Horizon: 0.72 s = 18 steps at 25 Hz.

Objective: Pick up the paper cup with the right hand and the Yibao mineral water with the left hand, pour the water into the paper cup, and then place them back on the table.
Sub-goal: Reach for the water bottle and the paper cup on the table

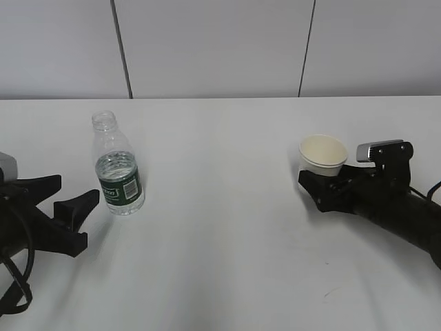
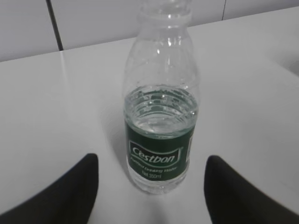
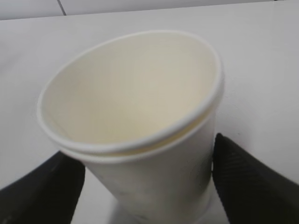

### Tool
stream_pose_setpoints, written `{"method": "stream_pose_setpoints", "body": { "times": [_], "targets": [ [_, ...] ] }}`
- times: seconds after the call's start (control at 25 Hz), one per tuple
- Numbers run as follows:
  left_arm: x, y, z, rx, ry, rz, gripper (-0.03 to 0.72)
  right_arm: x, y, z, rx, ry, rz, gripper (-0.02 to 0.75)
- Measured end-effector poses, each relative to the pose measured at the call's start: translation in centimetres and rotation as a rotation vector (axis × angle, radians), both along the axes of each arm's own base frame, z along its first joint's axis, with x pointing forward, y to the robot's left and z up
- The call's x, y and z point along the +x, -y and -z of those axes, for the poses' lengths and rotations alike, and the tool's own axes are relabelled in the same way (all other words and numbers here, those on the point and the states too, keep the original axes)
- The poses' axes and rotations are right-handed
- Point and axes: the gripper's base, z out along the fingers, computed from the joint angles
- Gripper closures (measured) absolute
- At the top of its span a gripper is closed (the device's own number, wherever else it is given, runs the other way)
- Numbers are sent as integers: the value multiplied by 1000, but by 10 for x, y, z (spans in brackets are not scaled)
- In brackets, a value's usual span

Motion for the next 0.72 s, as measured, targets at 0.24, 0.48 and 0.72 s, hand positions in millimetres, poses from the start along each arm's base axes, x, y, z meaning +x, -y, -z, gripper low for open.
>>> {"method": "stream_pose_setpoints", "body": {
  "times": [0.24, 0.48, 0.72],
  "targets": [
    [0, 0, 0, 0, 0, 0, 244, 5, -1, 1, -1, 9, -10, 76],
    [0, 0, 0, 0, 0, 0, 246, 5, -1, 1, 0, 8, -9, 77],
    [0, 0, 0, 0, 0, 0, 246, 11, -2, -1, -3, 32, -24, 76]
  ]
}}
